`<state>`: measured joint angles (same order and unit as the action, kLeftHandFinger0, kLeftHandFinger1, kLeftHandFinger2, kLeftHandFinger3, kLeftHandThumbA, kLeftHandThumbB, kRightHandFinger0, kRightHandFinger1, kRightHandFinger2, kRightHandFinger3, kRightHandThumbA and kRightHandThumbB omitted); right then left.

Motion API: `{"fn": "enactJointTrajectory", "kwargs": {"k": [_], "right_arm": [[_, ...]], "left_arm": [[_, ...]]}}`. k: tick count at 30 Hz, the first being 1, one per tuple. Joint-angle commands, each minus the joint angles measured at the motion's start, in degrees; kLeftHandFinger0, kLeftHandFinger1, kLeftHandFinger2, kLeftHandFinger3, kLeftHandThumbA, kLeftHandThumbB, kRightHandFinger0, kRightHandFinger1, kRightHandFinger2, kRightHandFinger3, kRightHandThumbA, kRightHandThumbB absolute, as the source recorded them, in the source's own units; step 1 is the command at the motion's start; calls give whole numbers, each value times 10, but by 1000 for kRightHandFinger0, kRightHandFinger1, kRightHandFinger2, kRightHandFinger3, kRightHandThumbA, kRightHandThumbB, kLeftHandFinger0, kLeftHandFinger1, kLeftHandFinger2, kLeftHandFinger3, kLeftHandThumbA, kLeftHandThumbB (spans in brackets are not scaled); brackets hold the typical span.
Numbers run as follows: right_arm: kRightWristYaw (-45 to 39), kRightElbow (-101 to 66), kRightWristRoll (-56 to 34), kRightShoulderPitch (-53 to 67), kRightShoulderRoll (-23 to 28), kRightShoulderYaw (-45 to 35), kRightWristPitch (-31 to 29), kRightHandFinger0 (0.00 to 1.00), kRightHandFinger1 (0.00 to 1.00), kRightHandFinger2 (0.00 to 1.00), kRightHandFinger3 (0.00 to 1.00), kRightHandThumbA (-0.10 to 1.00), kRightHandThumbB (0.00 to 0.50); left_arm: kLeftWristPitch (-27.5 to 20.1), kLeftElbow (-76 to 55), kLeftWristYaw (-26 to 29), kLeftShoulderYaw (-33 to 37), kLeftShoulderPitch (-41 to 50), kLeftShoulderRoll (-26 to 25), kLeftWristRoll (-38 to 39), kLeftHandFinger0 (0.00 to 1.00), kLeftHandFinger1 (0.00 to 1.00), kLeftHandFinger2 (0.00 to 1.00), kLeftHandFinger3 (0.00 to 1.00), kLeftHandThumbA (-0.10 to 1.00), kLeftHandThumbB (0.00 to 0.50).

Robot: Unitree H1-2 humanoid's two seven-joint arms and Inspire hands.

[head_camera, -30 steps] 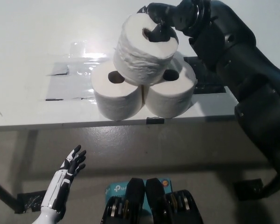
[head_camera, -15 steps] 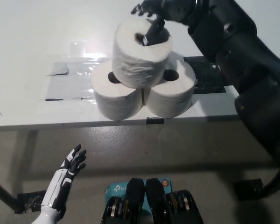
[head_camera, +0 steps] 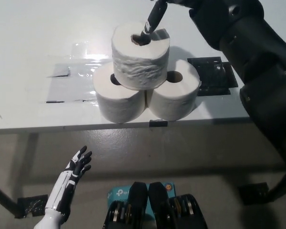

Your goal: A few rolls of toilet paper are kept infront of the robot and the robot uses its right hand to lift one of the rolls and and places it on top of the other rolls to stack it.

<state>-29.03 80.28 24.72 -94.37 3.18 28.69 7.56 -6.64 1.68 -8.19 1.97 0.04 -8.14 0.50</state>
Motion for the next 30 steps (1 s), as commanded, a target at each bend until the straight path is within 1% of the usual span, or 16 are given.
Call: {"fn": "enactJointTrajectory", "kwargs": {"k": [1,2,5,6,8,10,14,17,18,19,22,24,26,27,29,30], "right_arm": [[-26,-5,-11,-64,14,-17,7,1000,1000,1000,1000,901,390],[-33,-6,-9,-67,18,-16,-3,1000,1000,1000,1000,1000,362],[-25,-24,-27,-81,49,-39,-51,1000,1000,1000,1000,1000,333],[-21,-32,-46,-85,61,-63,-51,1000,1000,1000,1000,1000,327],[-8,-59,-56,-92,89,-87,-78,1000,1000,1000,1000,1000,276],[17,-110,-69,-90,123,-122,-92,1000,1000,1000,1000,1000,275],[31,-332,-94,-42,199,-210,-38,1000,1000,1000,1000,1000,341],[42,-430,-92,-14,225,-239,-28,1000,1000,1000,1000,1000,323],[35,-485,-108,7,239,-264,-11,1000,1000,1000,1000,1000,337],[31,-519,-135,19,246,-290,-18,1000,1000,1000,1000,1000,289],[33,-663,-194,78,262,-375,20,1000,1000,1000,1000,1000,247],[37,-741,-225,118,270,-420,31,1000,1000,1000,1000,1000,200],[38,-803,-254,156,278,-459,35,1000,1000,1000,1000,1000,190],[42,-865,-298,200,271,-504,65,1000,1000,1000,1000,1000,214],[51,-913,-323,241,262,-534,76,1000,1000,1000,1000,1000,217],[60,-955,-344,278,252,-554,79,1000,1000,1000,1000,1000,198]], "left_arm": [[-17,-7,-7,7,-10,-6,-6,1000,1000,1000,1000,948,187],[-17,-7,-7,8,-10,-6,-6,1000,1000,1000,1000,949,188],[-19,-5,-5,8,-11,-8,-7,1000,1000,1000,1000,958,197],[-17,-5,-5,8,-13,-8,-6,1000,1000,1000,1000,957,190],[-17,-6,-6,7,-17,-10,-3,1000,1000,1000,1000,942,155],[-19,-4,-6,3,-25,-12,1,1000,1000,1000,1000,934,153],[-16,4,2,-4,-45,-6,5,1000,1000,1000,1000,904,175],[-18,7,7,-9,-53,-3,8,1000,1000,1000,1000,908,182],[-15,6,7,-10,-54,-4,9,1000,1000,1000,1000,913,186],[-13,7,10,-13,-58,-2,11,1000,1000,1000,1000,914,185],[-12,13,10,-19,-72,-3,19,1000,1000,1000,1000,911,165],[-10,16,9,-24,-81,-4,29,1000,1000,1000,1000,897,154],[-10,21,9,-27,-94,-6,32,1000,1000,1000,1000,908,155],[-8,22,4,-29,-99,-6,43,1000,1000,1000,1000,904,151],[-15,29,5,-31,-110,-8,42,1000,1000,1000,1000,910,137],[-18,32,5,-32,-114,-9,42,1000,1000,1000,1000,913,135]]}}
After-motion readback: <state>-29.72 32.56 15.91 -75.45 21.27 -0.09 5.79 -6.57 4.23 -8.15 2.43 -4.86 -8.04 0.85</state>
